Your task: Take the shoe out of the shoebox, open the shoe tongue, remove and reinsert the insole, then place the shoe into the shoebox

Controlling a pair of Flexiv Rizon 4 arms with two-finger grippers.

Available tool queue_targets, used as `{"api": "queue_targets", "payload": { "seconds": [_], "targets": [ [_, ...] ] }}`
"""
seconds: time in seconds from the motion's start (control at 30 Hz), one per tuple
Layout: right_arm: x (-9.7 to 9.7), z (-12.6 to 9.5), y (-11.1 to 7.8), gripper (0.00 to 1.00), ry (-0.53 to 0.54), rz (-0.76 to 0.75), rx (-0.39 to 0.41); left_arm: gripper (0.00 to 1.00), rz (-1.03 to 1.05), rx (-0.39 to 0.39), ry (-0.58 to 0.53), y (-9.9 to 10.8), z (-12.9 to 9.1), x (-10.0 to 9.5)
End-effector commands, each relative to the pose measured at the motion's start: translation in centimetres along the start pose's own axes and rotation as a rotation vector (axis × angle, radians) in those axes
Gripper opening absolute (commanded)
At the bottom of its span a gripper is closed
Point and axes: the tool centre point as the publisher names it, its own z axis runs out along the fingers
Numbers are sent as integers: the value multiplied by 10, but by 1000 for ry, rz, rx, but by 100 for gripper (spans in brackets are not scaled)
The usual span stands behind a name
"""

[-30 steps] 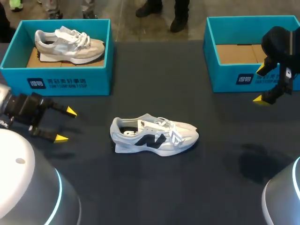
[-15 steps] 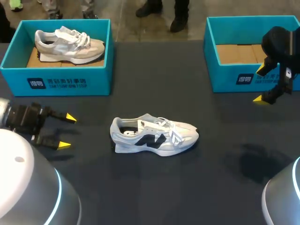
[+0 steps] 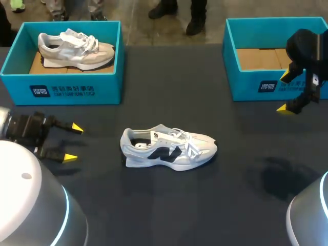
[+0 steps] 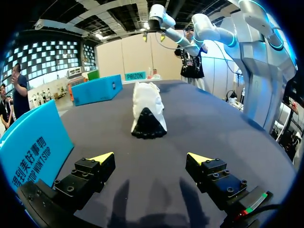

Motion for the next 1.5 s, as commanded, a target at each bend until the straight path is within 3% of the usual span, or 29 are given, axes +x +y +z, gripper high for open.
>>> {"api": "queue_targets", "payload": {
  "seconds": [0.03, 0.07, 0.33, 0.8, 1.5],
  "targets": [
    [-2, 1, 2, 100, 4, 0, 4, 100, 8, -30, -11, -11, 8, -4],
    [-2, 1, 2, 100, 4, 0, 4, 100, 4, -55, -28, -13, 12, -5],
    [-2, 1, 2, 100, 4, 0, 4, 100, -6, -38, -38, -24, 41, -15],
    [-2, 1, 2, 100, 4, 0, 4, 100, -18, -42, 21, -34, 103, -18],
    [-2, 1, 2, 100, 4, 0, 4, 100, -24, -53, 15, -38, 107, -16]
  ]
}}
